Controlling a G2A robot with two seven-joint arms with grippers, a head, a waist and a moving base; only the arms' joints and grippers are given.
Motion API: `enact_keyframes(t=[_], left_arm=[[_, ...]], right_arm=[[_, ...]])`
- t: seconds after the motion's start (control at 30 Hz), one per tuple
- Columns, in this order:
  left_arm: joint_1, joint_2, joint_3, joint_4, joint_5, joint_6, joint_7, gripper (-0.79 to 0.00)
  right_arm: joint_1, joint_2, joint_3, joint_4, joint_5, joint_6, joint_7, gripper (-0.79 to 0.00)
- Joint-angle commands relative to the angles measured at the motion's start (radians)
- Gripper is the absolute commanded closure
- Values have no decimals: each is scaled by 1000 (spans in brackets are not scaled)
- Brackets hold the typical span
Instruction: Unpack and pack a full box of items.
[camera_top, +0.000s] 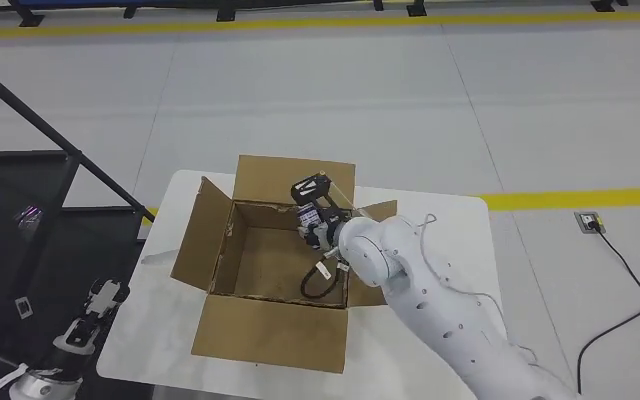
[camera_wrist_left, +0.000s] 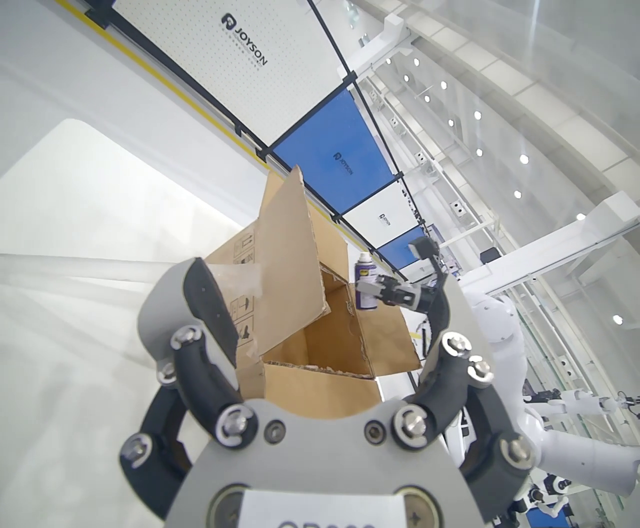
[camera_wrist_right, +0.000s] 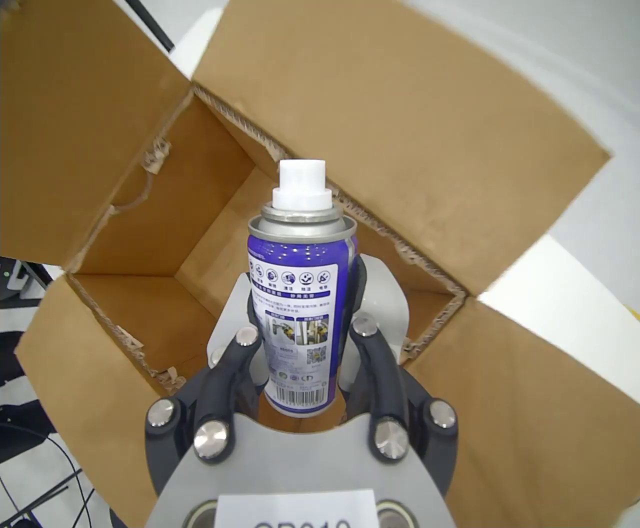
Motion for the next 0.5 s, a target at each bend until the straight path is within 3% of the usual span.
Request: enact_keyframes(t=[0.0,0.33,0.37,0.4,0.43,0.47], left_arm=[[3,-1,1,-2,-2,-5,0,-785],[18,-5,9,3,-5,-35,0,-785],[20,-6,9,5,-5,-36,0,-785],[22,-6,9,5,-6,-39,-1,-785],[23,-6,9,6,-6,-42,-2,-785],[24,-6,8,7,-7,-44,-3,-785]], right_arm=[[16,-21,-54,83,4,9,-14,0],[97,-131,-215,453,8,41,-82,0],[104,-142,-222,480,12,42,-90,-74],[109,-151,-229,503,18,40,-95,-268],[115,-161,-234,521,23,38,-100,-388],[120,-169,-238,537,27,37,-105,-557]])
